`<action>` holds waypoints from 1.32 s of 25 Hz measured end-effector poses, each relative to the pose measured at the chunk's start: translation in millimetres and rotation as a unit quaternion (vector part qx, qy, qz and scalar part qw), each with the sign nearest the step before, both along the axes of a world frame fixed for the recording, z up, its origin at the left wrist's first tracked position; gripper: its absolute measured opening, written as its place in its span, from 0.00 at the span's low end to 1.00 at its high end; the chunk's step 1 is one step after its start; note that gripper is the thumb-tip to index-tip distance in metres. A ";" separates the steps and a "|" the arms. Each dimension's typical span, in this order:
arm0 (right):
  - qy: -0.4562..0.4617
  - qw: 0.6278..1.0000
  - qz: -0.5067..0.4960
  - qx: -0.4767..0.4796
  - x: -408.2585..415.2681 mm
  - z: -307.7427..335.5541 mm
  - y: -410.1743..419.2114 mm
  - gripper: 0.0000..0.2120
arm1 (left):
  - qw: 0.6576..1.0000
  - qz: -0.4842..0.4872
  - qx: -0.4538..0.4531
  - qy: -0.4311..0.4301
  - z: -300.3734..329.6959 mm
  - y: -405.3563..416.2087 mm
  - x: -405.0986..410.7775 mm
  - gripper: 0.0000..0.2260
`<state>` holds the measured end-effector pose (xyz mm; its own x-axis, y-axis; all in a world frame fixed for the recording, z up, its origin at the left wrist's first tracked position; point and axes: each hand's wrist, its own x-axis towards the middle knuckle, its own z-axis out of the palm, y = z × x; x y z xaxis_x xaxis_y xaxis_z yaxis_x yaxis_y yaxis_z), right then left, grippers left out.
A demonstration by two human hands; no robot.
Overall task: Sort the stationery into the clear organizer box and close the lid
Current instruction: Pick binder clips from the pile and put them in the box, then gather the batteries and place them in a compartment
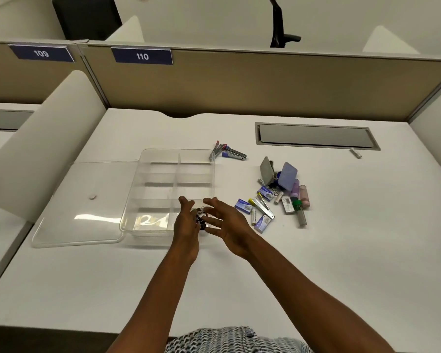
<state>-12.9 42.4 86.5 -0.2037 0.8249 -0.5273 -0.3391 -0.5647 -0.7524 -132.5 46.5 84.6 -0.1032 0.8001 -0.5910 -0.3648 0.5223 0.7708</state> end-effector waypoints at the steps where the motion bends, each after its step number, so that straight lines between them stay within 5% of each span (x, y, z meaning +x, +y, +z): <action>1: -0.008 1.000 -0.016 0.011 5.2 -1.6 0.1 0.16 | 1.000 0.000 0.008 0.009 0.2 0.5 1.5 0.28; 5: -0.166 0.976 -0.131 0.049 39.9 -13.5 4.0 0.09 | 0.994 -0.015 0.073 0.075 -0.3 -0.4 8.5 0.24; 8: -0.422 0.885 -0.174 0.091 82.4 -27.5 12.8 0.10 | 0.987 -0.050 0.124 0.093 1.6 -4.4 22.8 0.22; 11: -0.654 0.748 -0.002 0.115 124.3 -39.8 30.2 0.21 | 0.981 -0.094 0.150 0.084 2.2 -8.2 41.4 0.19; 16: -0.748 0.622 0.211 0.096 145.9 -51.9 45.3 0.29 | 0.971 -0.161 0.150 0.091 -5.0 -13.0 66.6 0.20; 21: -0.770 0.602 0.168 0.127 139.5 -63.2 38.7 0.20 | 0.966 -0.191 0.136 0.105 -17.3 -13.6 76.6 0.21; 27: -0.740 0.640 0.113 0.173 138.2 -71.6 32.8 0.10 | 0.966 -0.204 0.118 0.107 -31.1 -17.0 78.9 0.20; 33: -0.737 0.643 0.129 0.163 139.9 -67.6 38.8 0.26 | 0.965 -0.205 0.107 0.125 -35.3 -17.8 79.9 0.19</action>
<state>127.1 81.3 18.9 0.1663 0.9798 -0.1115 0.9519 -0.1890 -0.2411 -52.7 28.7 49.4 0.1298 0.9052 -0.4047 0.0490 0.4018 0.9144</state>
